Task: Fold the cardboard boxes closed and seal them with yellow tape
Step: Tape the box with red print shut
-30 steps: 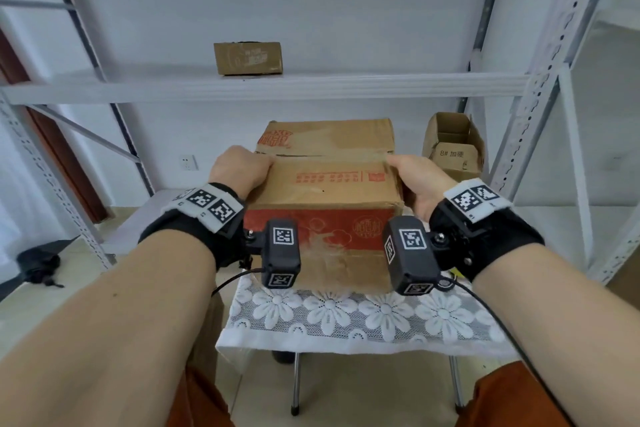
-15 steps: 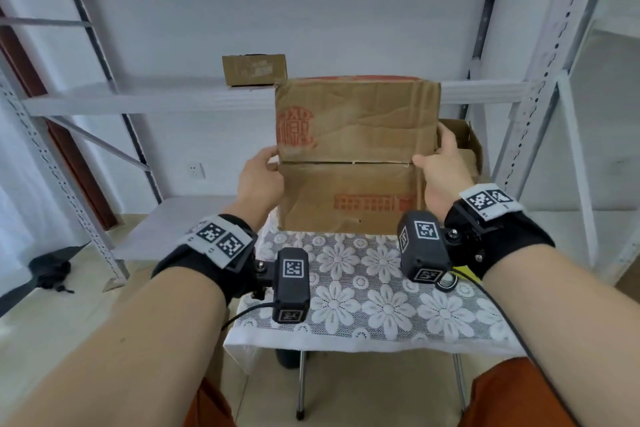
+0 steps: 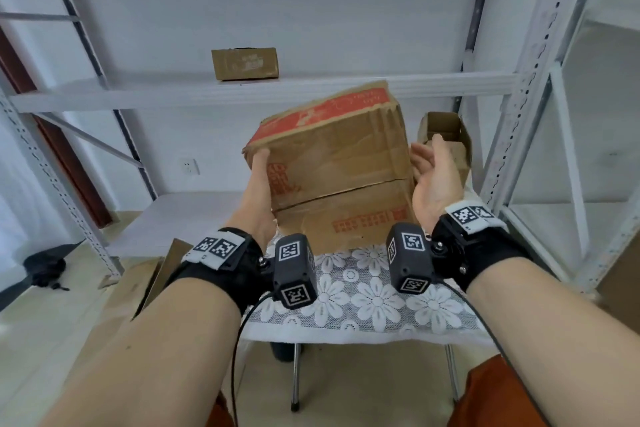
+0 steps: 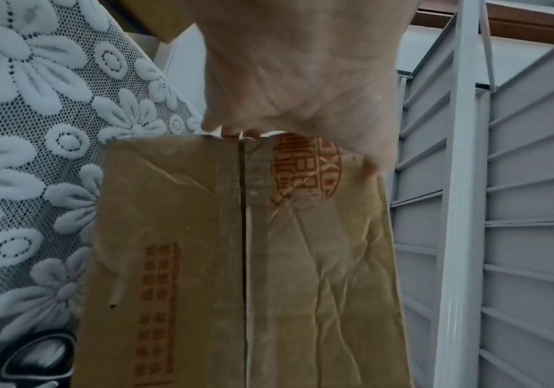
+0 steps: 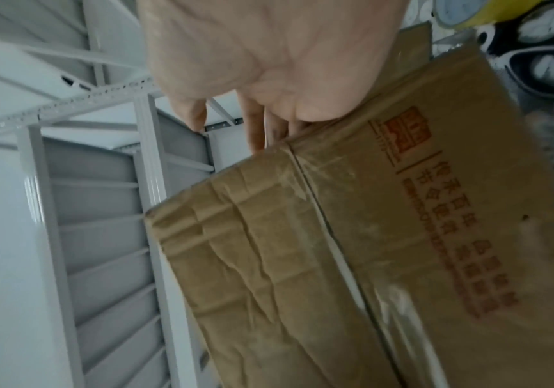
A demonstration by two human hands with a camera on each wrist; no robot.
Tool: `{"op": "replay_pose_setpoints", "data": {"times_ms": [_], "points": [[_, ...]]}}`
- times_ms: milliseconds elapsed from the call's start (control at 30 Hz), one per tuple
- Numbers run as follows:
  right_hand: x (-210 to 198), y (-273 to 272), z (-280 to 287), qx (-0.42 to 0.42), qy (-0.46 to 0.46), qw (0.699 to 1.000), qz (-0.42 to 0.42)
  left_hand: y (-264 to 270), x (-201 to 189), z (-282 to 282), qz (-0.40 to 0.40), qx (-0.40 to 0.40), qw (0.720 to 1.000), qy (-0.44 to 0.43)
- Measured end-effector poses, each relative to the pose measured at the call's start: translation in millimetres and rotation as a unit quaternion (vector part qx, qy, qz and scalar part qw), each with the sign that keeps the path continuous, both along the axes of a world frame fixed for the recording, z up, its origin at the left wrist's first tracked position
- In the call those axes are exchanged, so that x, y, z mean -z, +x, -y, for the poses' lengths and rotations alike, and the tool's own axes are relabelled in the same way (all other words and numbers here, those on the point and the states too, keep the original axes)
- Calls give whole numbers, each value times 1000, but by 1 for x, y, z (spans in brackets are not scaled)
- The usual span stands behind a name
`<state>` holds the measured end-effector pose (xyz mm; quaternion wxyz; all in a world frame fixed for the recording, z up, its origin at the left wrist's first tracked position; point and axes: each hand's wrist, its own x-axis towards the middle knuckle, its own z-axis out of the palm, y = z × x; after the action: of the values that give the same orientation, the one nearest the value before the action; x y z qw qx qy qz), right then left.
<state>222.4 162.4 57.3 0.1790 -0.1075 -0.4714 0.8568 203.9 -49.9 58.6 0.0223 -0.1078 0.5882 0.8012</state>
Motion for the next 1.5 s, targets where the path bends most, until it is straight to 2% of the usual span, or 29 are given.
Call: {"op": "replay_pose_setpoints", "data": {"times_ms": [67,133,200,300,367,467,533,633,833,967,1033,1100,1233,1333,1500], "points": [[9,0,1,-3,20,1000,5,-2,2,2,12,13,1000,-12],[17,0,0,-30,36,999,22,-3,0,4,4,34,999,13],[22,0,-3,-36,6,999,35,-6,-3,5,-13,38,999,36],[28,-2,-10,-35,-45,998,17,-8,-8,7,-76,38,996,19],[28,0,-14,-96,-39,995,-4,-12,-7,10,-121,64,991,-6],[28,2,-21,-193,-31,980,28,-16,-2,22,-143,134,980,-44],[29,3,-25,-222,-14,973,56,-20,4,32,-133,175,974,-59],[26,2,-26,-223,46,973,44,-22,11,40,-123,200,967,-98],[-1,-1,-20,-173,182,968,6,-28,10,41,-159,137,970,-123],[0,-12,-12,-136,267,953,42,-25,19,30,-137,134,966,-175],[6,-18,-10,-116,294,946,67,-29,29,23,-134,108,972,-162],[13,-21,-10,-103,292,948,68,-34,36,19,-153,69,976,-138],[30,-34,-12,-48,288,956,33,-50,46,12,-208,-10,941,-266],[42,-47,-12,-11,310,950,26,-65,56,4,-208,-65,916,-337],[57,-73,-20,2,262,964,49,-96,74,-15,-167,-55,904,-390]]}}
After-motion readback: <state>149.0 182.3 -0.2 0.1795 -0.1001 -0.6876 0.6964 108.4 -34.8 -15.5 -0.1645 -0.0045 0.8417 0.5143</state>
